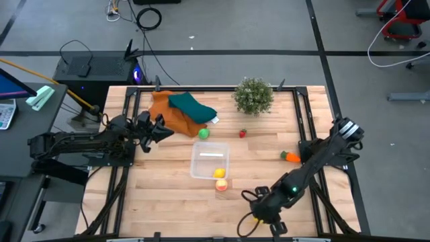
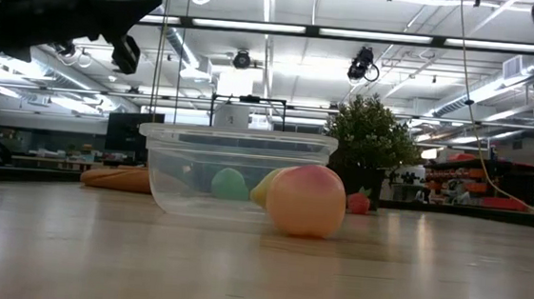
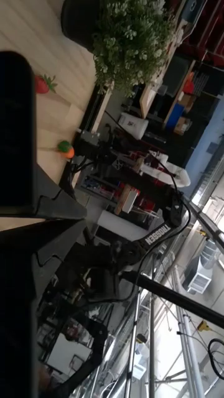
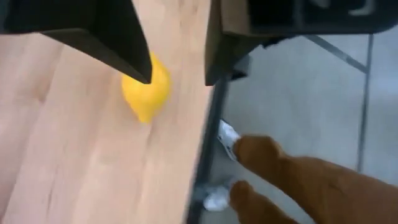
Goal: Pick and placing Produce into tupperware
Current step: Put the yellow lemon into the transparent container
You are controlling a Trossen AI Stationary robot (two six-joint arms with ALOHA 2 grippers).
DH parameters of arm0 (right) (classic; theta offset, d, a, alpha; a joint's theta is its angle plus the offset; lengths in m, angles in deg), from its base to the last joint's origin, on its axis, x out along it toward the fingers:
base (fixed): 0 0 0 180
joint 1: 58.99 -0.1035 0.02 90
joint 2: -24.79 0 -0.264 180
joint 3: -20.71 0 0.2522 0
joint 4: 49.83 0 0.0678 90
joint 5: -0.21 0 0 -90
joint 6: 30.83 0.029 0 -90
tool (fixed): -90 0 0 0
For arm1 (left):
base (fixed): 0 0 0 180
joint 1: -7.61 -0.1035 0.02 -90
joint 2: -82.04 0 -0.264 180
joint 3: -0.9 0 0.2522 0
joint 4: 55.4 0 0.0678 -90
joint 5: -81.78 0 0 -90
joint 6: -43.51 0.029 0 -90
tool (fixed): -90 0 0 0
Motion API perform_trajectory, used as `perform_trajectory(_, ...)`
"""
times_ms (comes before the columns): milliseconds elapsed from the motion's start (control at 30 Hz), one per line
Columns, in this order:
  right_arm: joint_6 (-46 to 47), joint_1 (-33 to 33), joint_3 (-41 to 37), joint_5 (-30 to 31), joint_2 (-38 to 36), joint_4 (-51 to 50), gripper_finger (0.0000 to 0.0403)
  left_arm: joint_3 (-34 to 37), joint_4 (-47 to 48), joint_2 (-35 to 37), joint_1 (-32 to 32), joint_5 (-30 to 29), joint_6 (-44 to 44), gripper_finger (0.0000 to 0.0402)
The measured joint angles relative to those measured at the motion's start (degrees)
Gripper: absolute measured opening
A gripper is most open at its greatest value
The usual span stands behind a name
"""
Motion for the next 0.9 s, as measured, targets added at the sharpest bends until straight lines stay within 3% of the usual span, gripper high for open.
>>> perform_trajectory(300,-0.3,-0.1,0.0,0.4,6.1,0.2,0.026,0.0,0.0,0.0,0.0,1.4,-0.2,0.0019)
perform_trajectory(467,0.1,-0.7,0.0,0.3,6.2,0.2,0.0316,0.0,0.0,0.0,0.0,1.4,-0.2,0.0017)
perform_trajectory(667,2.1,-3.4,0.0,-0.3,7.0,0.6,0.0351,0.0,0.0,0.0,0.0,1.4,-0.2,0.0009)
perform_trajectory(900,6.4,-6.4,0.0,1.6,9.8,1.2,0.0355,0.0,0.5,0.0,0.0,1.4,-0.3,0.0023)
